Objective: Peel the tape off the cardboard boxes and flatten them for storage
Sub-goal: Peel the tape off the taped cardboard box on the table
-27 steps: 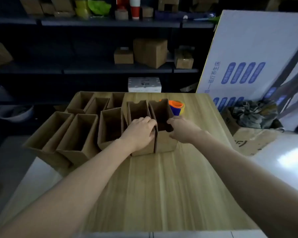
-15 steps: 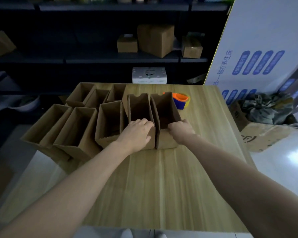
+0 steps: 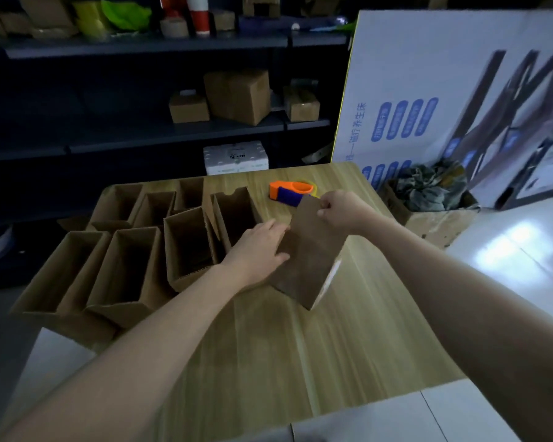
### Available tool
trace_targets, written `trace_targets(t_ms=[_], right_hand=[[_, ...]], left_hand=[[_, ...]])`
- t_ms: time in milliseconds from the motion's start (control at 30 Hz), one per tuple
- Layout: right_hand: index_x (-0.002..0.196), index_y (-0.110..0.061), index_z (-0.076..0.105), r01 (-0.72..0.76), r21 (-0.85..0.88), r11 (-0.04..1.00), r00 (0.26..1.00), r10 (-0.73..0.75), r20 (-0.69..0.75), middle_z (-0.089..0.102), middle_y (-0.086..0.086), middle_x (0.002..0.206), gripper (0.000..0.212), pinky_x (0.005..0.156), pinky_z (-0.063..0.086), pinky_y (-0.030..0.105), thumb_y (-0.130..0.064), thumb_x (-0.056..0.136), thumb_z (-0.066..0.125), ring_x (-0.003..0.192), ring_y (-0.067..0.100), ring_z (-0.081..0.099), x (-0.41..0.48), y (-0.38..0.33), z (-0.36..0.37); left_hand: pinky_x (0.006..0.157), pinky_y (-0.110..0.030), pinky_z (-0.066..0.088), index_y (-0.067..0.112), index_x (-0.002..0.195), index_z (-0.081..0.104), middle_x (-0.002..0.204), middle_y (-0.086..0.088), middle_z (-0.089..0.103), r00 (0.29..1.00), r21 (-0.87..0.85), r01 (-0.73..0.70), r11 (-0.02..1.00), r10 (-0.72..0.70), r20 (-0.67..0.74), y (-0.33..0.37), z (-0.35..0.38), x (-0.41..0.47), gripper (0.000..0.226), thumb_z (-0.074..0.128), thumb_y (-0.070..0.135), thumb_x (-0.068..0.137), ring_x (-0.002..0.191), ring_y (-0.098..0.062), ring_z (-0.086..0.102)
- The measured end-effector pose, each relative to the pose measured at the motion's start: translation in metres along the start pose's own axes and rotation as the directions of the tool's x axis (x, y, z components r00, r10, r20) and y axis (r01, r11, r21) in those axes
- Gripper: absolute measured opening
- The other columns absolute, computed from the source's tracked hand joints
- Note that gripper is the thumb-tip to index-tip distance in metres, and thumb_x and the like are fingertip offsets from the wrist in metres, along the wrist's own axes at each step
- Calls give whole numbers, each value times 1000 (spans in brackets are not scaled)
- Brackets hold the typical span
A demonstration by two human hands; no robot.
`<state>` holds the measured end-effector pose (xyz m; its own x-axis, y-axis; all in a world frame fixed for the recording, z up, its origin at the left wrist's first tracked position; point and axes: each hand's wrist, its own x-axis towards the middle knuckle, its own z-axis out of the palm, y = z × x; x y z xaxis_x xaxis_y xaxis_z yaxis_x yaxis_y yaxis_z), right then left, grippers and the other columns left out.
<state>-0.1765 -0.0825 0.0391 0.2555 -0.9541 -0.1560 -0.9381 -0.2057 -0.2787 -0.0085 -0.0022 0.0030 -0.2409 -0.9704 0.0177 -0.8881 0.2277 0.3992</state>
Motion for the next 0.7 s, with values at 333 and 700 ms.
trace_targets(t_ms=[333,700], right_hand=[[89,-13,56,-234,545,805,972,186,144,51,6,89,9,75,42,31,-11,95,50,78,18,50,-4,34,14],[120,1,55,-453,671,588,890,257,376,57,13,121,33,100,46,40,-22,96,53,111,27,55,-10,56,69]], left_hand=[[102,-22,30,21,140,43,143,8,34,993,-226,118,967,-111,43,3,0,-9,63,68,37,84,129,-11,37],[110,-34,32,22,132,54,142,7,38,966,-106,230,967,-213,149,6,22,-18,49,67,30,85,130,-14,35]])
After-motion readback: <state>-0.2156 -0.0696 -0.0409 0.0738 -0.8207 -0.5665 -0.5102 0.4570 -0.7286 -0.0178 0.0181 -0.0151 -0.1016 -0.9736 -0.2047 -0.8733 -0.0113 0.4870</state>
